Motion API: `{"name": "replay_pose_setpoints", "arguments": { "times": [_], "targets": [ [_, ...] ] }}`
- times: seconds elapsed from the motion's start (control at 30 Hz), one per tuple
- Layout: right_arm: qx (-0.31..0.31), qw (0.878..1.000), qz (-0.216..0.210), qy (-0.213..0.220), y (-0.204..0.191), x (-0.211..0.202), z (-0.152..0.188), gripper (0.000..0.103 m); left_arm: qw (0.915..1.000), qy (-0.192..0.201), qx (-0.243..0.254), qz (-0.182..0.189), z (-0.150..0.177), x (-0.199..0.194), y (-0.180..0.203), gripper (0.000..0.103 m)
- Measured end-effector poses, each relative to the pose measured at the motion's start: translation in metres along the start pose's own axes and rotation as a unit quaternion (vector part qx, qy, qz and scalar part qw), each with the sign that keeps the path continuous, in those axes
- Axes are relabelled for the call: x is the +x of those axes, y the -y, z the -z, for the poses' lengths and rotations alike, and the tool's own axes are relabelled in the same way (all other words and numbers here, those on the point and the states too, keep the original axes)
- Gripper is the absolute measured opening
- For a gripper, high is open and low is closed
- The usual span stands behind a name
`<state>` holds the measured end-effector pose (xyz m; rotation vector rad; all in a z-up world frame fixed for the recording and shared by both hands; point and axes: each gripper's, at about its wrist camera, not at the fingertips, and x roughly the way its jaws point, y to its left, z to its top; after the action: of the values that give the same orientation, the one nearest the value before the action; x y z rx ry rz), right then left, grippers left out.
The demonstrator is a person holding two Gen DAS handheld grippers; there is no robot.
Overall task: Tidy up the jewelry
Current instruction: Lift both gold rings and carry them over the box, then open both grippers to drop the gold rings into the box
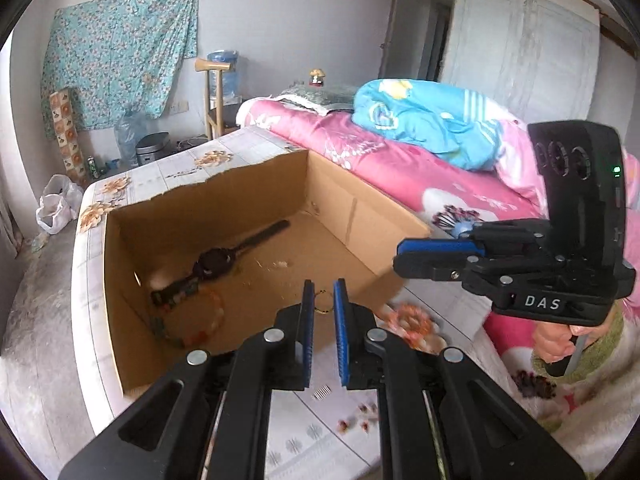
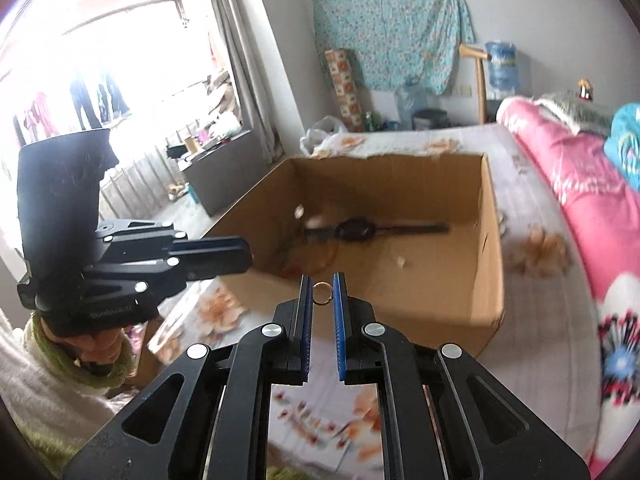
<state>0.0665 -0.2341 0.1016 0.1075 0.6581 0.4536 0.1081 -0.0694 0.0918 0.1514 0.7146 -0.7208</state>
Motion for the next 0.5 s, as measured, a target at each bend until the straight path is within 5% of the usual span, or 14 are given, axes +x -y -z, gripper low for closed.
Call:
{"name": "replay_pose_setpoints", "arguments": {
  "times": [0.33,0.5],
  "targets": [
    [-0.009,0.998,0.055,-0.041,0.031,0.057,-0.02,0.01,0.9958,-0.062,-0.067,-0.003,-0.017,0.071,-0.039,0.01],
    [0.006,0.998,0.054,-0.018,0.046,0.048,-0.025,0.016,0.994,-0.063,-0.089,-0.009,-0.018,0.073,-0.051,0.026]
  ]
}}
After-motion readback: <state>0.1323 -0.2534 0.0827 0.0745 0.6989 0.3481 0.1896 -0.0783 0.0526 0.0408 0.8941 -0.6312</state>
